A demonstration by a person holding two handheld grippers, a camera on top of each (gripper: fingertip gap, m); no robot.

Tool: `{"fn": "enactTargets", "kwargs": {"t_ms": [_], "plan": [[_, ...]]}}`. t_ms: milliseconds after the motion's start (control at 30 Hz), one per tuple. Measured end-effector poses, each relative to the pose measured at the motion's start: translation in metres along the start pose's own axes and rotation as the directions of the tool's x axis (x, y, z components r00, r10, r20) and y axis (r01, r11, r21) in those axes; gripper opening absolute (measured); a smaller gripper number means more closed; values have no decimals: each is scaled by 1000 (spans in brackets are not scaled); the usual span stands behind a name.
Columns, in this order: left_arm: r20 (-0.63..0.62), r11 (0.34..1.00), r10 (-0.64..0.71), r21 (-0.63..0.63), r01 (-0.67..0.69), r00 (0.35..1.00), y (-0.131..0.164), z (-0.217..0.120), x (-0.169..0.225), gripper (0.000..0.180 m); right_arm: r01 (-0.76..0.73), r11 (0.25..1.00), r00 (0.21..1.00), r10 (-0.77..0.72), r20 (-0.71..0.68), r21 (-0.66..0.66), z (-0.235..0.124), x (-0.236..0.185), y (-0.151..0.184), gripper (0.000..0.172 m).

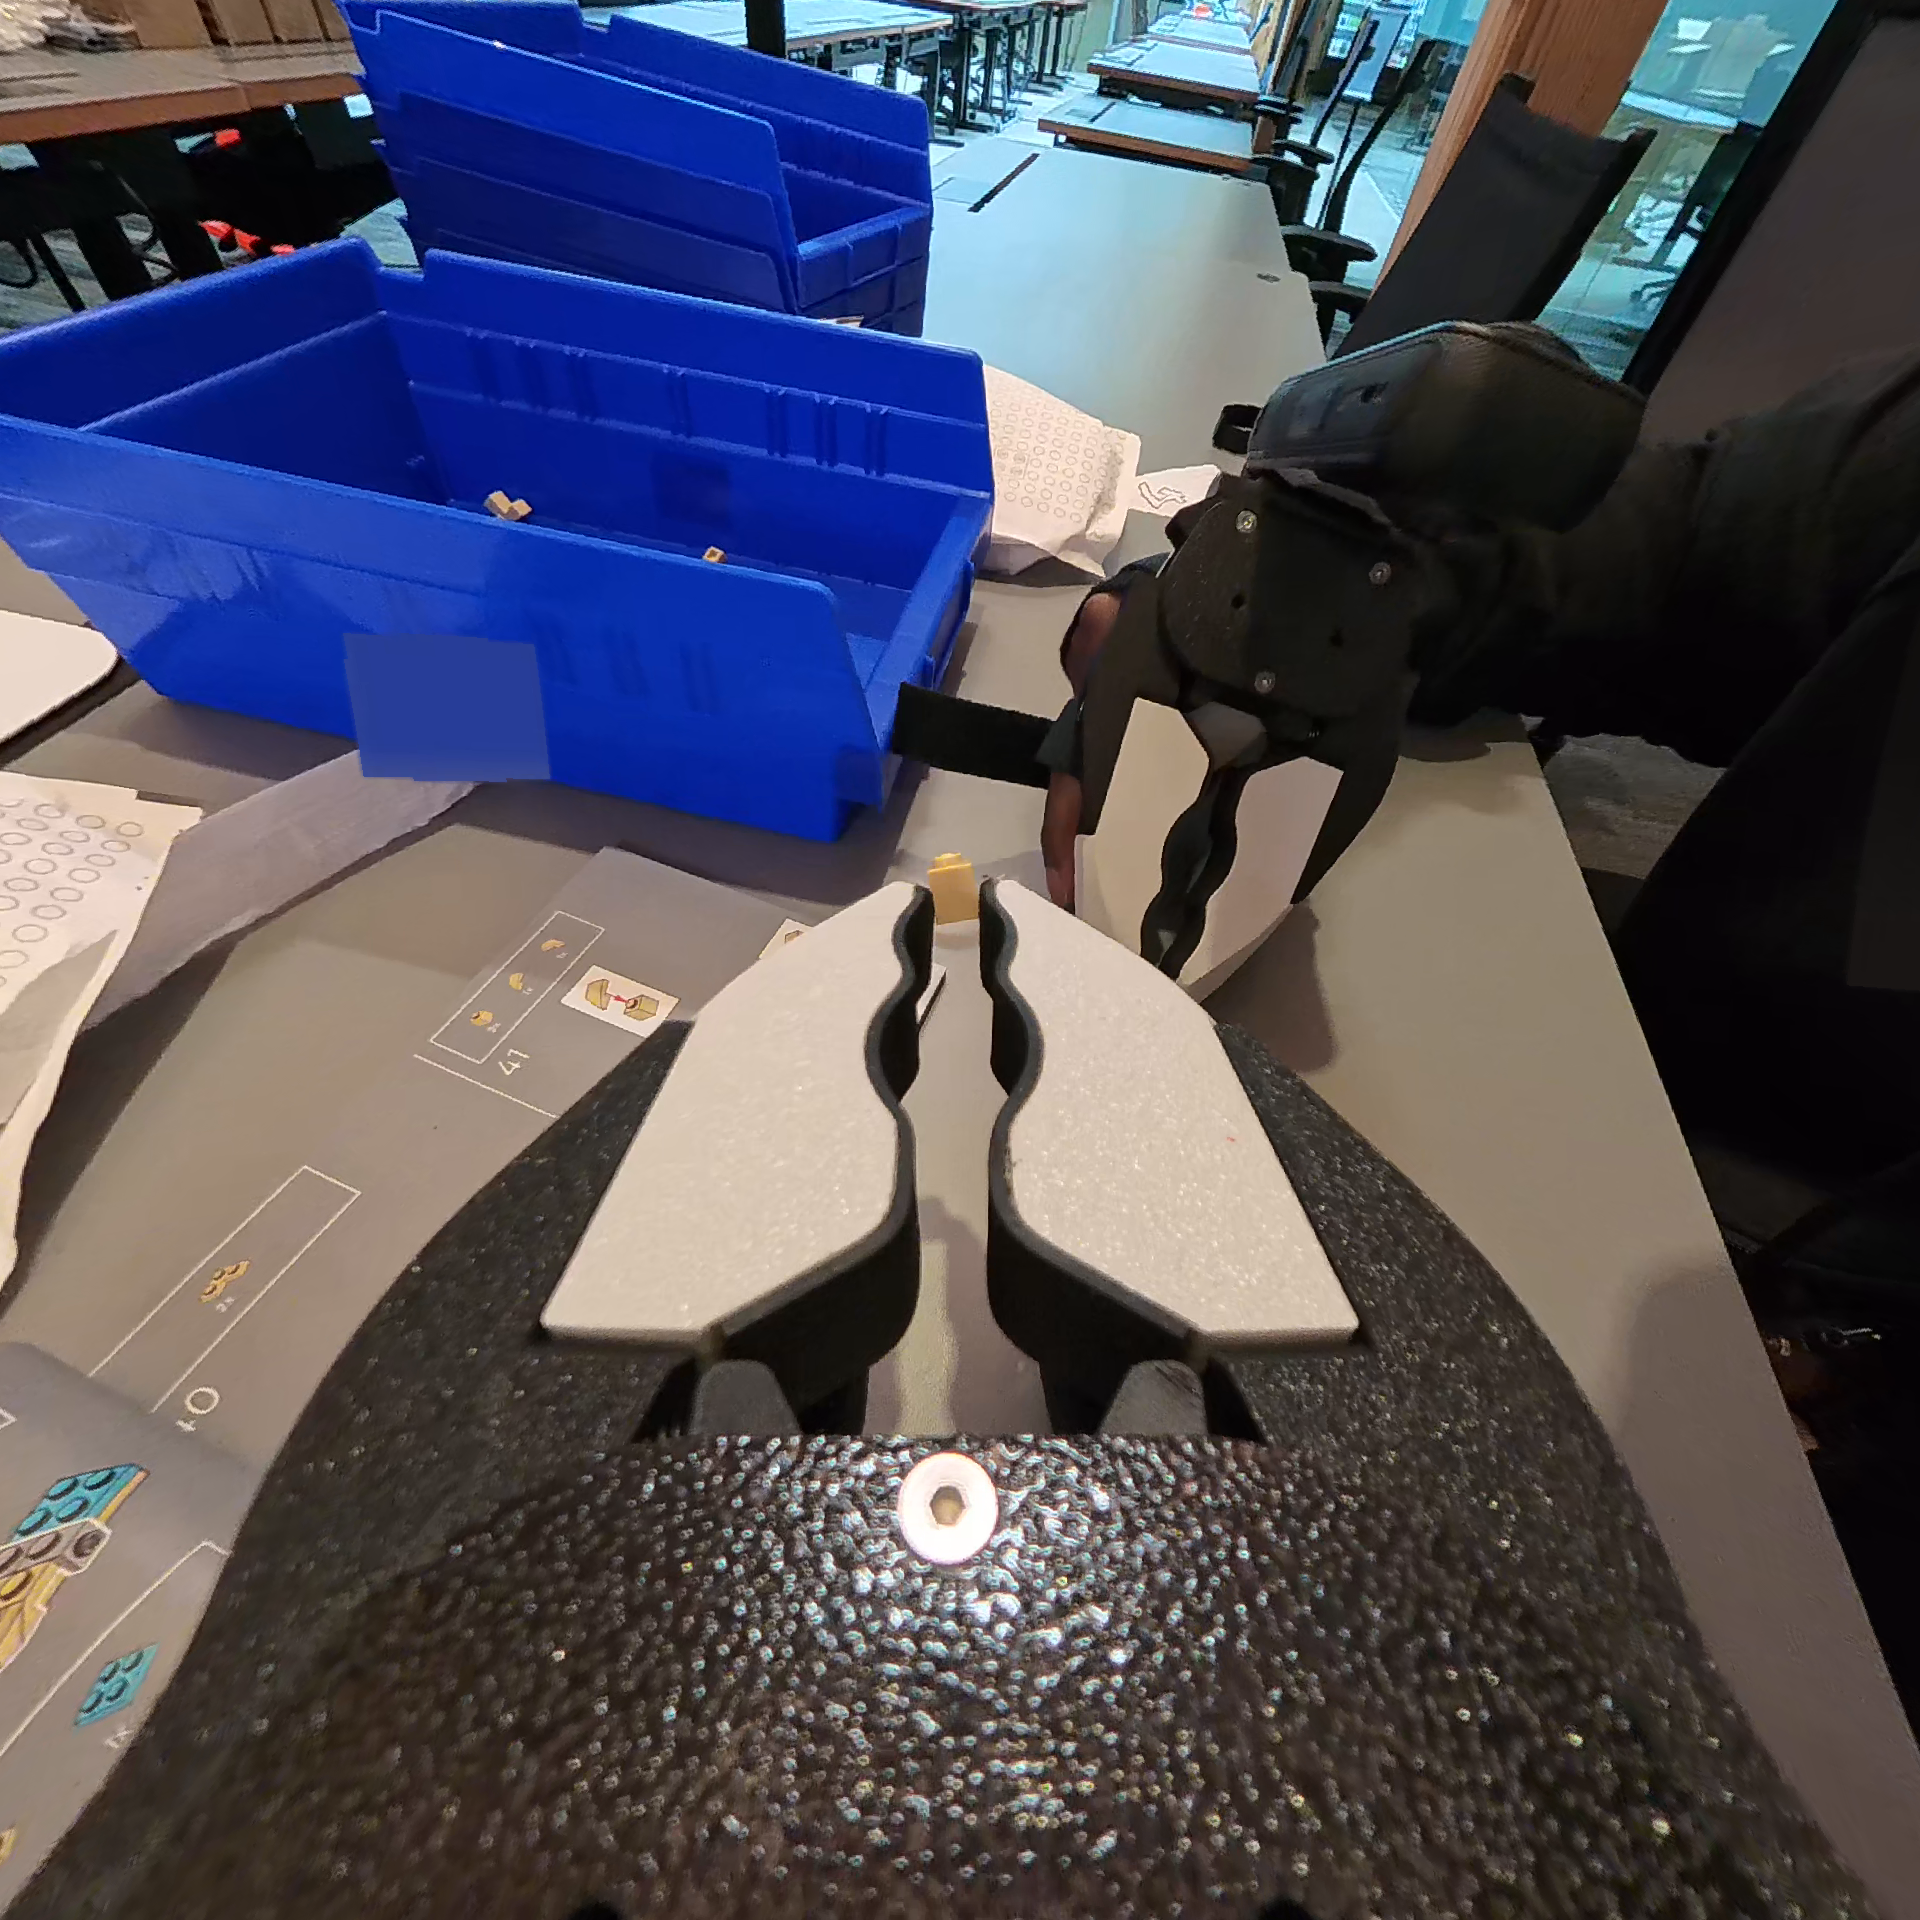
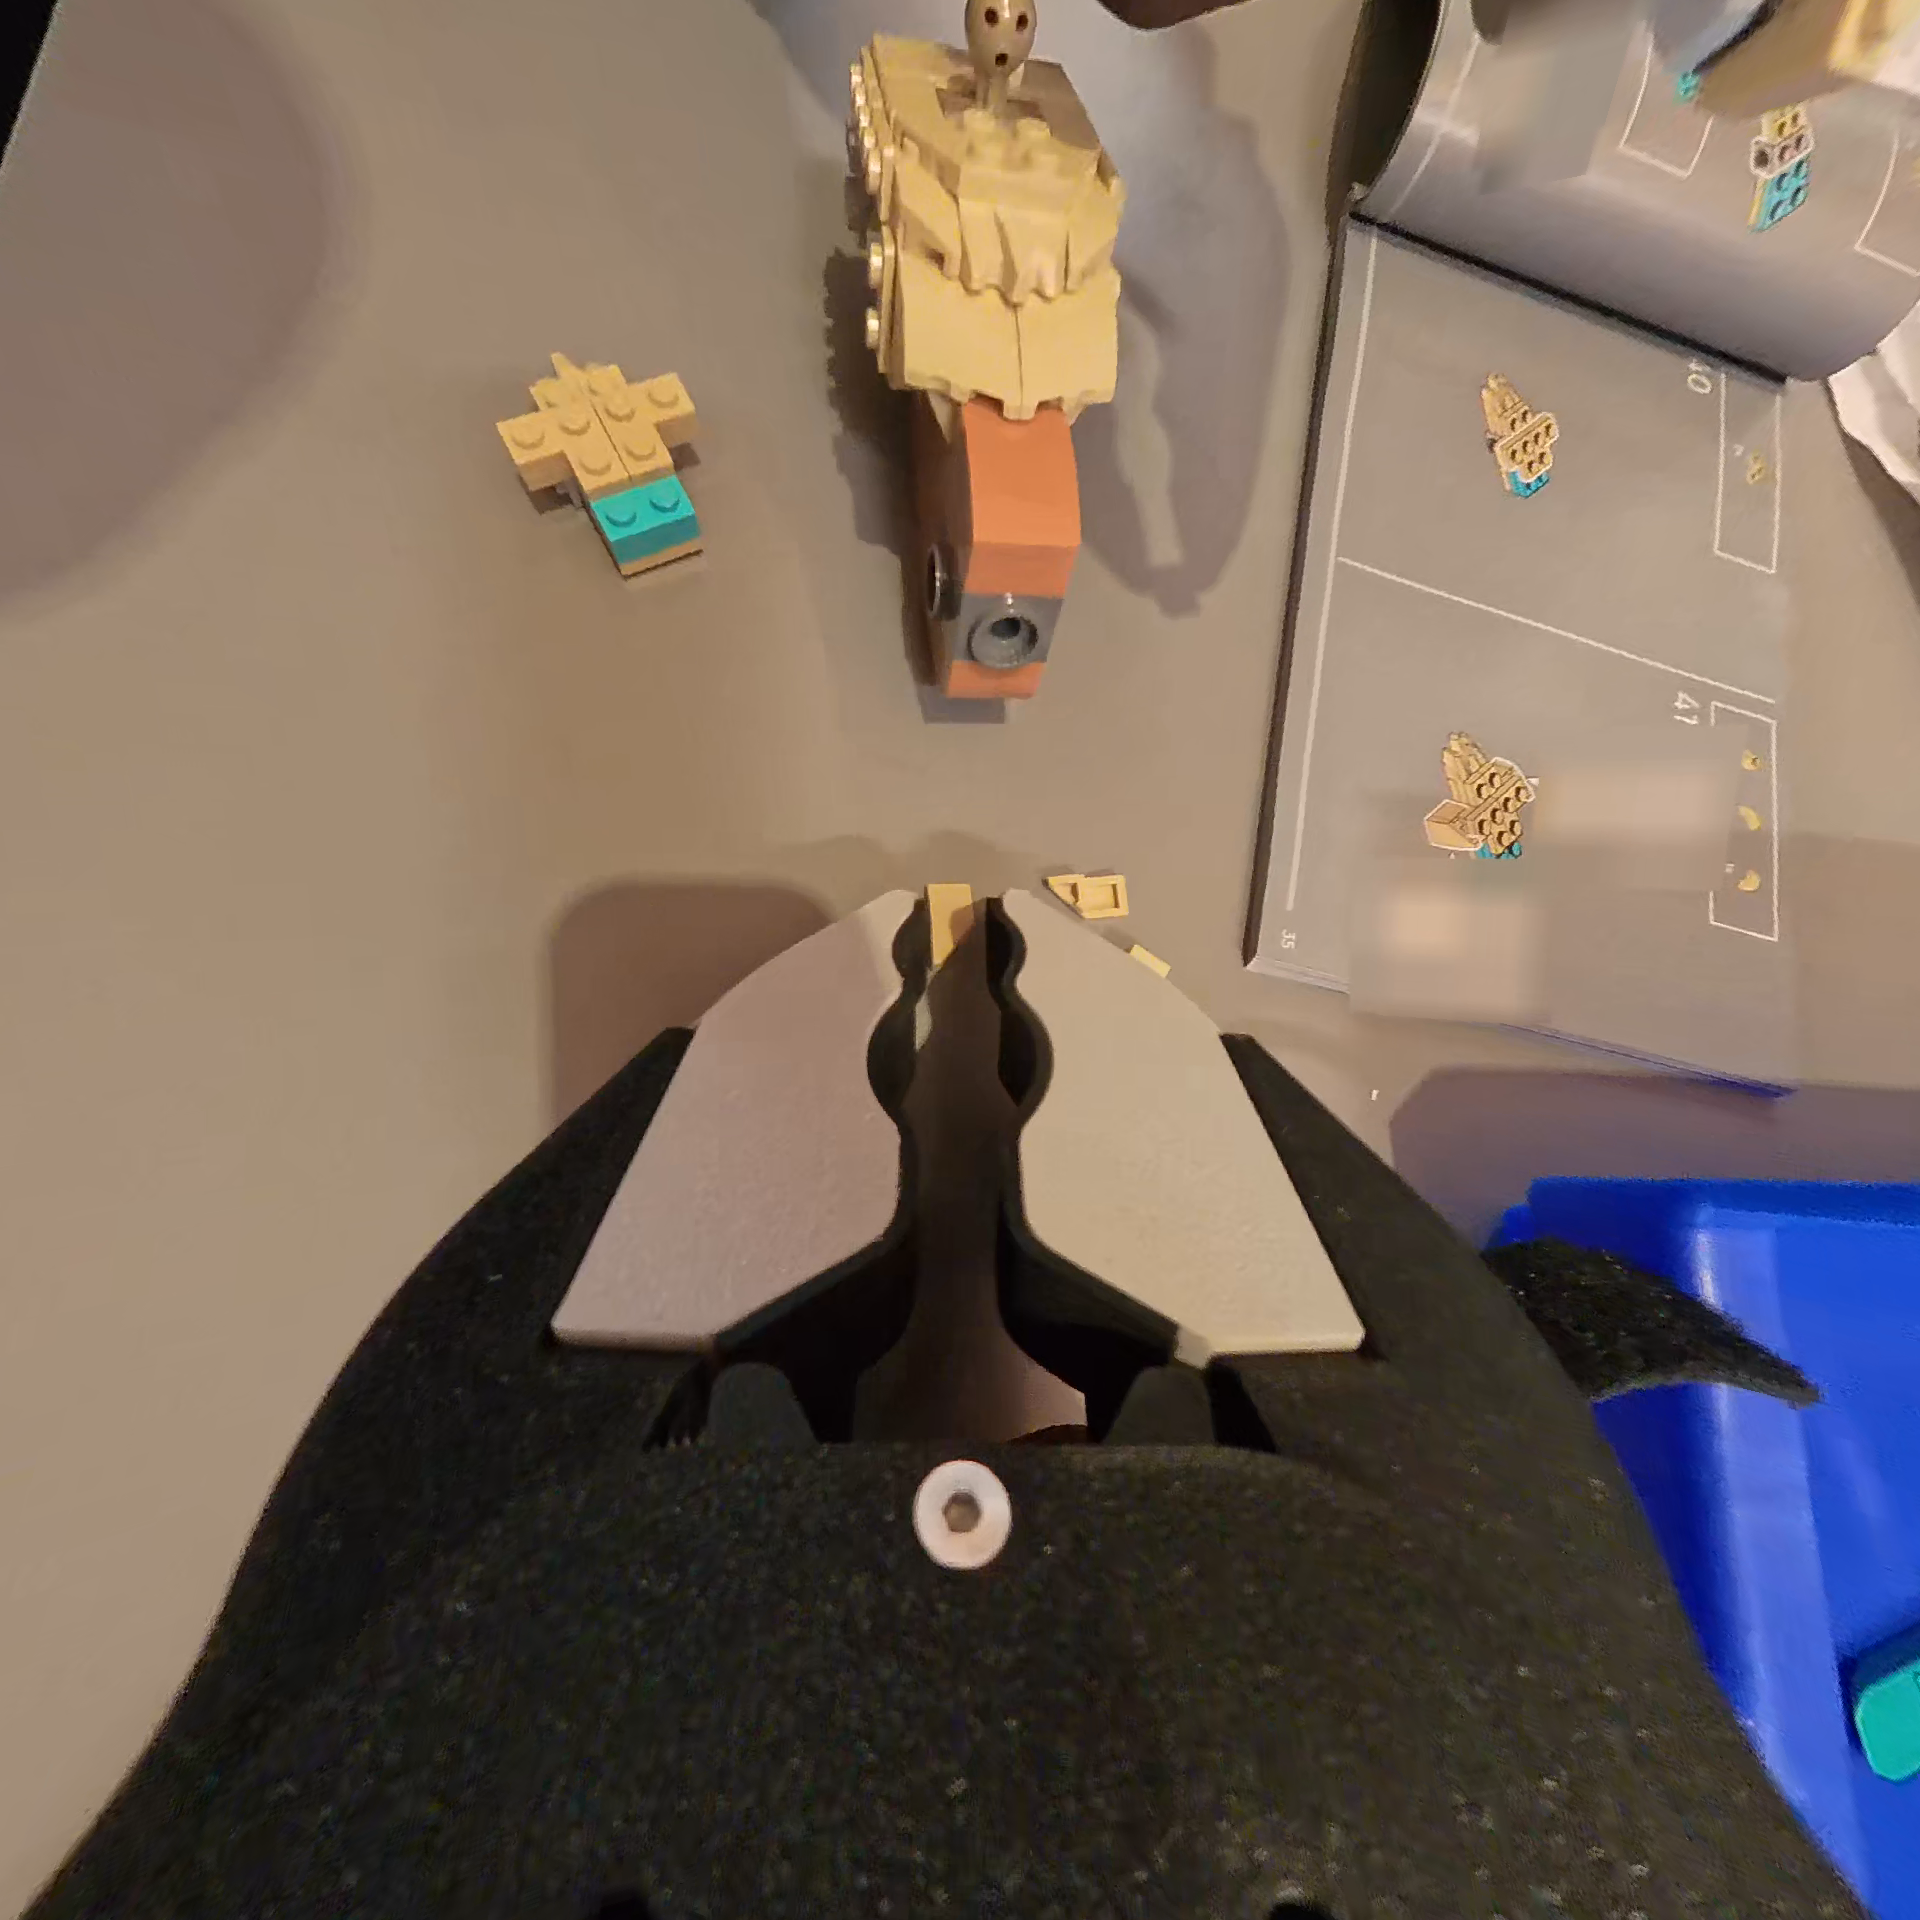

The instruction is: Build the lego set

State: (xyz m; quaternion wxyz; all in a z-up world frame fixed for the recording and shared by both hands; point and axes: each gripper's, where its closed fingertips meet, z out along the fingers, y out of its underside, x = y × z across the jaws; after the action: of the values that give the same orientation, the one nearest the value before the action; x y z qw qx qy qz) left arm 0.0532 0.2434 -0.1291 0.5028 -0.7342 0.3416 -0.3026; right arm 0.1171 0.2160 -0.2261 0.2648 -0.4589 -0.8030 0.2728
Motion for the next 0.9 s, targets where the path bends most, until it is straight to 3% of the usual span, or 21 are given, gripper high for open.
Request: {"fn": "enactTargets", "kwargs": {"t_ms": [600,900], "plan": [[-8,1000,18,-7,-18,1000,2,2,3,8,-31,999,999,31,-20,-7,-1,4,-1,8],[-24,1000,23,-19,-23,999,4,5,7,8,-92,988,991,103,-82,120,-13,21,-19,8]]}}
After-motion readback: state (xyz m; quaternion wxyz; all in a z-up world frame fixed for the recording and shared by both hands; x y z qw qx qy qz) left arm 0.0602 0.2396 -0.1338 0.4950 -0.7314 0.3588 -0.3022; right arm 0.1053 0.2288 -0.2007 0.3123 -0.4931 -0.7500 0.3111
